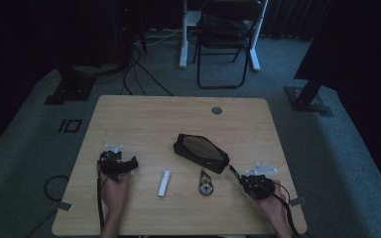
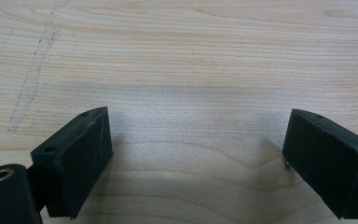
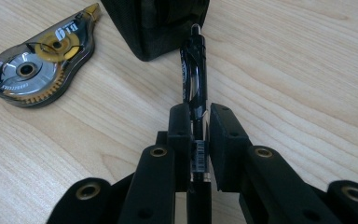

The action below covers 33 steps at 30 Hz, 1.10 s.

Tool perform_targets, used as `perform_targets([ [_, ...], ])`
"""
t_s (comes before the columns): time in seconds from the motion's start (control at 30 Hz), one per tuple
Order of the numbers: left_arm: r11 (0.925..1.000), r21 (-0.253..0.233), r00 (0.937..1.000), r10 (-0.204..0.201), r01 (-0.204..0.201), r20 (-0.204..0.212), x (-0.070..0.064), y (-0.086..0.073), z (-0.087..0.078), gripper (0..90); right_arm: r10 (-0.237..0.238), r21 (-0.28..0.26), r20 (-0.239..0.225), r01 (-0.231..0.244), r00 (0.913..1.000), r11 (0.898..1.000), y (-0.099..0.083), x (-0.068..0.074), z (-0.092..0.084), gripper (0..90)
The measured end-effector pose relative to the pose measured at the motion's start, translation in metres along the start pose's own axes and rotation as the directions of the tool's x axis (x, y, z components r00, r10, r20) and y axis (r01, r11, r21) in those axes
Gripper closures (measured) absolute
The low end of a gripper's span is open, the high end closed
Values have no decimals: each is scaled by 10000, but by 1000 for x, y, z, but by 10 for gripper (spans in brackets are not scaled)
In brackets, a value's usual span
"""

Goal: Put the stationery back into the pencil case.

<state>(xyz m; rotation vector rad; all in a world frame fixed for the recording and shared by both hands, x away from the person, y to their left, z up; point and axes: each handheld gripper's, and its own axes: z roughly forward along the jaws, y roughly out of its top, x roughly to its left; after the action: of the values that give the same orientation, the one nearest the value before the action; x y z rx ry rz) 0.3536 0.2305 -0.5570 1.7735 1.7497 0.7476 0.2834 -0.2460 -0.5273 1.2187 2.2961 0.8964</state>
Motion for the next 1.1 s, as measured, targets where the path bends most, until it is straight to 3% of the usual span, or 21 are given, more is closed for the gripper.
perform_targets([
  [1.1, 10000, -2, 10000, -1, 1, -1, 0, 0, 0, 83, -293, -493, 273, 306, 9992, 9983, 22, -6, -14, 799],
])
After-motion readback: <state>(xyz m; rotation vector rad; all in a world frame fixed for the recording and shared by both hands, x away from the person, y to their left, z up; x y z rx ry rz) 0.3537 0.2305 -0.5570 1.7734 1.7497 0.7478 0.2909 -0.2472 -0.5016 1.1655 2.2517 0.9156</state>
